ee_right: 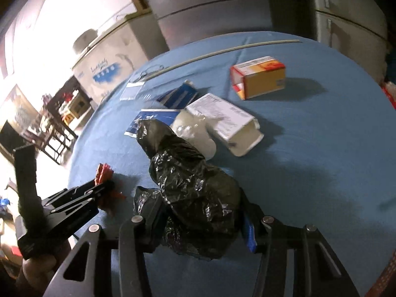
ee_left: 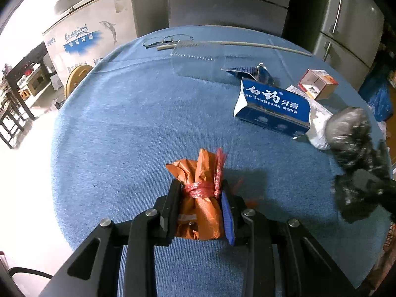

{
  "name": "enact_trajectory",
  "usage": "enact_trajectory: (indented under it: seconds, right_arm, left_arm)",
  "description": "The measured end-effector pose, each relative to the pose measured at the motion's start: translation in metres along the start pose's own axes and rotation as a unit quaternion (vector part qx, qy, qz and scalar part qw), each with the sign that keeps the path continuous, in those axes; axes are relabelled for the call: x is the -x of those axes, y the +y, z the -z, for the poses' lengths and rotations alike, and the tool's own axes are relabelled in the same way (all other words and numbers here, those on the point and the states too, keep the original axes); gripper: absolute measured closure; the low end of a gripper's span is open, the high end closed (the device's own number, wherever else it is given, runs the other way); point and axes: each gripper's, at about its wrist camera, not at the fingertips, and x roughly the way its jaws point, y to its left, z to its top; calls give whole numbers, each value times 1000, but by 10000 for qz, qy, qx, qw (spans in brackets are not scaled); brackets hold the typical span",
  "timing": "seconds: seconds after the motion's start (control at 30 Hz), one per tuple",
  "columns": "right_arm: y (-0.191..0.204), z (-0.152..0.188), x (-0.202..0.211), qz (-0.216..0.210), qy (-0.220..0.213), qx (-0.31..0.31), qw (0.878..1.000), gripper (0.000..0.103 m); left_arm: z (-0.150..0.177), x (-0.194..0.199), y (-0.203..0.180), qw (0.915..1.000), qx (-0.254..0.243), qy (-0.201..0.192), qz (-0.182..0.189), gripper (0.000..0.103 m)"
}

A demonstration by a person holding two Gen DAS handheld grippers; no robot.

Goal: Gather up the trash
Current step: 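Grasp the orange bag with the left tool while the right tool grasps the black bag, then carry the black bag to the basket and release it with the right tool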

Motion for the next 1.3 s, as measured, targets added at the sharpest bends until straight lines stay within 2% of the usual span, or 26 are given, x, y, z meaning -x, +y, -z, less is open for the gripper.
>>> enact_trajectory:
  seconds: [0.27,0.7,1.3]
  right_arm:
    - [-33,3,23,105,-253,-432,9987,49]
    - [-86,14,61,409,-608,-1013,9922,49]
    - [-131,34,92,692,-909,-1600,9805,49]
  left_arm:
    - [0,8,-18,9997,-216,66,-82,72]
    - [-10,25,-72,9971,-760,-81,34,72]
    - [-14,36,-130,9920,-1243,-116,206,72]
